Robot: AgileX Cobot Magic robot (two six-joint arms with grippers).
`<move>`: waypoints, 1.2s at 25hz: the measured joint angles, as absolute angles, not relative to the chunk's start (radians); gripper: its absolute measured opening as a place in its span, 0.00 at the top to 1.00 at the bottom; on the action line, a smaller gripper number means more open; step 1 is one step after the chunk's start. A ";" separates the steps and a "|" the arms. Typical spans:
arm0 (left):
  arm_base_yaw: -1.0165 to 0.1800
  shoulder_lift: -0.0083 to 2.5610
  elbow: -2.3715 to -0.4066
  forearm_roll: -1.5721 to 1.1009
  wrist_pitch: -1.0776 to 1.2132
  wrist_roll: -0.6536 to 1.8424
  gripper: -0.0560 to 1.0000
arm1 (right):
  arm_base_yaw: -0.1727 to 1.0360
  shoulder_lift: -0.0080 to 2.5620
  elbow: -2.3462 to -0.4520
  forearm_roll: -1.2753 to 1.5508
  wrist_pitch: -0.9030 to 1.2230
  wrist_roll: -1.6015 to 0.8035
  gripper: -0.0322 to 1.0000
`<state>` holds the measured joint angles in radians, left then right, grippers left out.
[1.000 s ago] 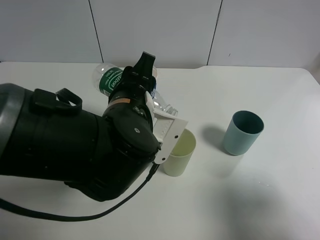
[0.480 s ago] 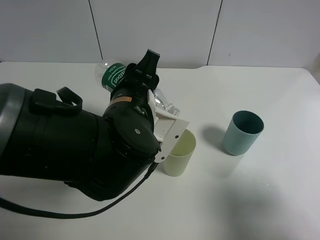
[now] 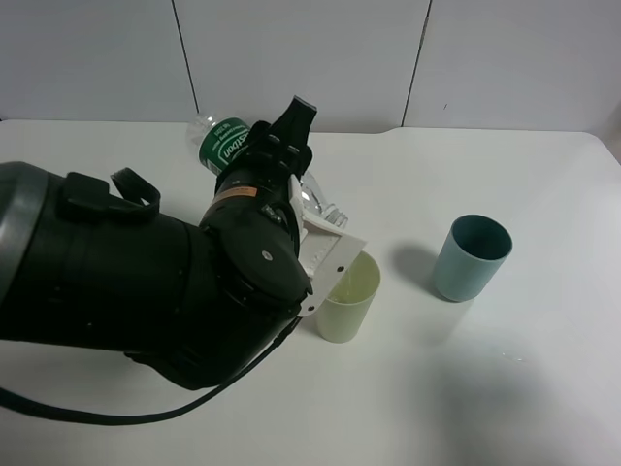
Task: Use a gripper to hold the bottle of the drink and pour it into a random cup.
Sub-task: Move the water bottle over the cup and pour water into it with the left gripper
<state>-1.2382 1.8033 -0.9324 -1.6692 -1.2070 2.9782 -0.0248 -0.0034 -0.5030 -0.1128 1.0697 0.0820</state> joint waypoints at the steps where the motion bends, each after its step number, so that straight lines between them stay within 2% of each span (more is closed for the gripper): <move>1: -1.238 1.803 -0.932 -1.669 -1.207 2.978 0.42 | -0.025 -0.003 -0.503 -0.113 1.070 0.082 0.35; 30: -1.238 1.803 -0.932 -1.631 -1.208 2.981 0.42 | -0.025 -0.003 -0.503 -0.113 1.070 0.082 0.35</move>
<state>-1.2382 1.8033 -0.9324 -1.6311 -1.2081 2.9808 -0.0248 -0.0034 -0.5030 -0.1128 1.0697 0.0820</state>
